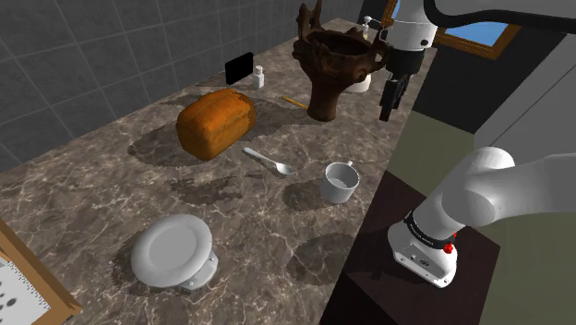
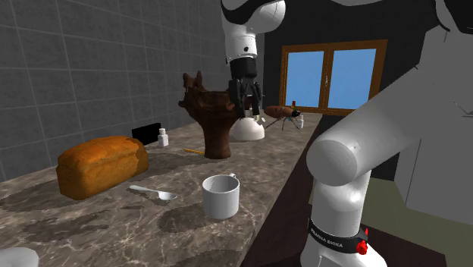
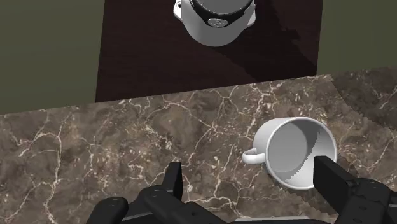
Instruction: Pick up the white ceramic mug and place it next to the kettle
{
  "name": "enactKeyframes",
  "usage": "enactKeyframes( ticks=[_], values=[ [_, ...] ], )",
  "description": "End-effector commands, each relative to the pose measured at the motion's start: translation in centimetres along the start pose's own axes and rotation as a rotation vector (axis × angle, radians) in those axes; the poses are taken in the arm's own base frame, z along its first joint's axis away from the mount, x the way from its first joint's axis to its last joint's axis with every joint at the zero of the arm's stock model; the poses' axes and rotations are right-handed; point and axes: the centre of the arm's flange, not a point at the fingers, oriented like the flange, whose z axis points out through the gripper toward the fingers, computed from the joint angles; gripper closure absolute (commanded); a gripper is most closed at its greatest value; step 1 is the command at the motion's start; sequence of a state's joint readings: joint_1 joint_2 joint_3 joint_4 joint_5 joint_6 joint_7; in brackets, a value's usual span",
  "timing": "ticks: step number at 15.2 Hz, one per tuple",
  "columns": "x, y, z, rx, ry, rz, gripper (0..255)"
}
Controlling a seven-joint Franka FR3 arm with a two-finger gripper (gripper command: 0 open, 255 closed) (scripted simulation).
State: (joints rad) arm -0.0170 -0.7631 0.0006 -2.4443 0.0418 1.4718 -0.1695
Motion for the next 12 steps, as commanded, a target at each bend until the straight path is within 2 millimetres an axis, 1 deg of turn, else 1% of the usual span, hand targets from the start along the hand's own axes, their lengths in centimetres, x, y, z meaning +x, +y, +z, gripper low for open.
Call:
enactKeyframes(
  ticks=[1, 6, 12],
  values=[
    [0.0, 0.0, 0.0, 0.000, 0.000, 0.000, 0],
    [0.5, -5.1, 4.6, -0.030, 0.050, 0.035, 0],
    [1.7, -11.0, 10.2, -0.067, 0.111, 0.078, 0]
  ],
)
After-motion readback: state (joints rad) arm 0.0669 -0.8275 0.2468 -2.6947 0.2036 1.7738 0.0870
